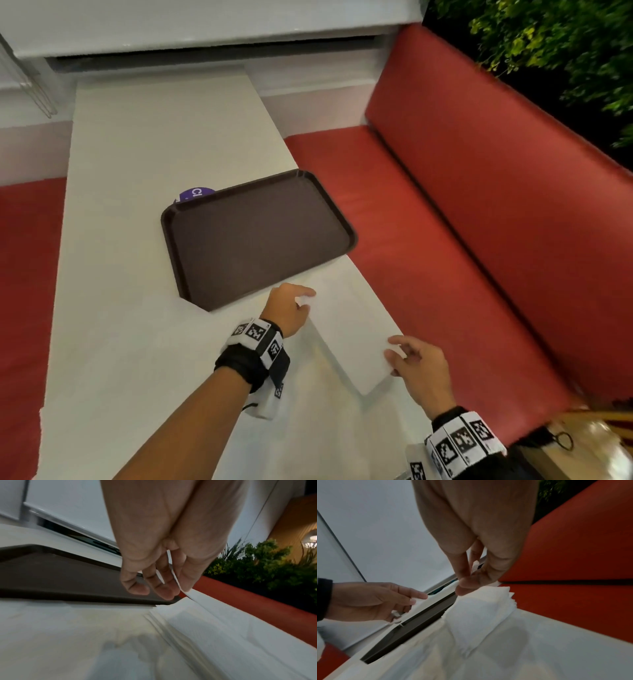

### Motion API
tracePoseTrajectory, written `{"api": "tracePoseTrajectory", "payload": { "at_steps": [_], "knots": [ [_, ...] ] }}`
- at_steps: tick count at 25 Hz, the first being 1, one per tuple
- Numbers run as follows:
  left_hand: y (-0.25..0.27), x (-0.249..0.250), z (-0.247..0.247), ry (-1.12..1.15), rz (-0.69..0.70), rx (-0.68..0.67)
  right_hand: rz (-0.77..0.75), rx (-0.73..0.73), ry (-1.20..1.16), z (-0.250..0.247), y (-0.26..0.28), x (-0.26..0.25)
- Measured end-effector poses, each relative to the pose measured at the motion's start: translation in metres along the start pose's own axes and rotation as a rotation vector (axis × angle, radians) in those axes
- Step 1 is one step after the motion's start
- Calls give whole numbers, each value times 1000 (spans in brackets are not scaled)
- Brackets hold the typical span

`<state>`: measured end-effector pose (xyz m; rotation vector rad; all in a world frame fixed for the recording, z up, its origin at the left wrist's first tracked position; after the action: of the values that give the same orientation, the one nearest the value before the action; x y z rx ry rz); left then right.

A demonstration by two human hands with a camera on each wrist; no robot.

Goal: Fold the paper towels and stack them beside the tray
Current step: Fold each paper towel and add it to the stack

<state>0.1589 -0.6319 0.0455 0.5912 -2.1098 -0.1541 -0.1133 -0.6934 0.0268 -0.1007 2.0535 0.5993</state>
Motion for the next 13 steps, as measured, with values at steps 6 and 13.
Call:
{"api": "tracePoseTrajectory", "payload": {
  "at_steps": [6, 13],
  "knots": [
    [-69, 9, 45, -314, -54, -142, 6, 29, 134, -10, -48, 9],
    [-55, 5, 28, -119, -240, 63, -79, -68, 571, -4, -80, -12]
  ]
}}
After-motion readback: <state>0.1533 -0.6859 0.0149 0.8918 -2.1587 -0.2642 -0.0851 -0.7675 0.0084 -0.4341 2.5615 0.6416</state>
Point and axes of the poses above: each hand's wrist, its own y-axis away from the middle knuckle, its own z-axis out of the palm, x = y × z, the point moved 9 cm from there along -y, towards the middle knuckle, and after that the axes turned 5 degrees about -x, right-handed, at the moved point
